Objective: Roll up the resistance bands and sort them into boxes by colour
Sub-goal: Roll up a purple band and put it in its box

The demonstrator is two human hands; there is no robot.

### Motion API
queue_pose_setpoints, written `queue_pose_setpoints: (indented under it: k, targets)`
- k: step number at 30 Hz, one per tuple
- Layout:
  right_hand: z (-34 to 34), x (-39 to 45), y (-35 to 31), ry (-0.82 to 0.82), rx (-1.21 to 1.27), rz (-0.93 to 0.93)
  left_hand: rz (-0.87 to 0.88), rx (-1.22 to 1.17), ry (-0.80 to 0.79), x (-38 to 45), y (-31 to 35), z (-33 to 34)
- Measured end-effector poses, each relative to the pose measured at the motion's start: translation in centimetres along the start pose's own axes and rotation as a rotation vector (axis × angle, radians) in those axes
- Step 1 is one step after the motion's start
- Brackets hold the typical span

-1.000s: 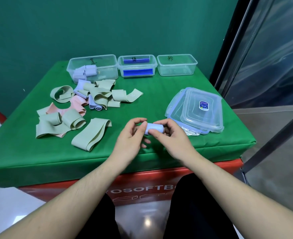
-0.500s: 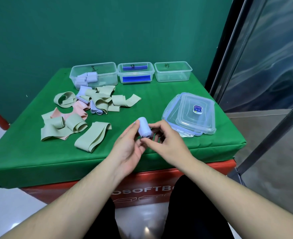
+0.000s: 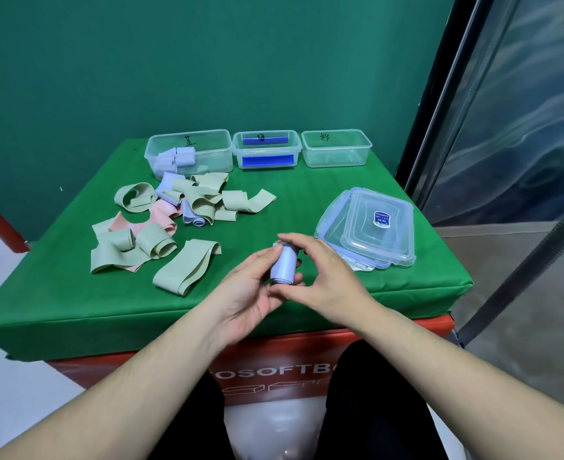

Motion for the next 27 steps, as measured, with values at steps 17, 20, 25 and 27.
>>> queue_pose_setpoints:
  k: [17,20,25,27]
  targets:
    - [-0.3,-0.1,-1.0,0.106,-0.064,-0.075,-0.102,-0.097,-0.003,-0.5,-0.1,0.8]
    - [-0.5,0.3,-1.1,0.08,-0.087,-0.086,-0.129,-0.085,-0.009,-0.7,0.5,1.0]
    - [-0.9,1.3,-1.4,0.006,-0.186,-0.072,-0.039,-0.012,0.071,-0.8,1.8,0.5]
    - [-1.0,1.7,-1.4,-0.021,-0.229,-0.088,0.0,0.045,0.101,-0.8,2.3,0.1]
Point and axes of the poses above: each hand's wrist, its own x-axis towards the middle knuckle, its own z-axis out of the palm, y = z × x, the point moved 5 cm from there along x, towards the middle knuckle, and after that the axes turned 1 degree about -x, right-handed, at the moved point
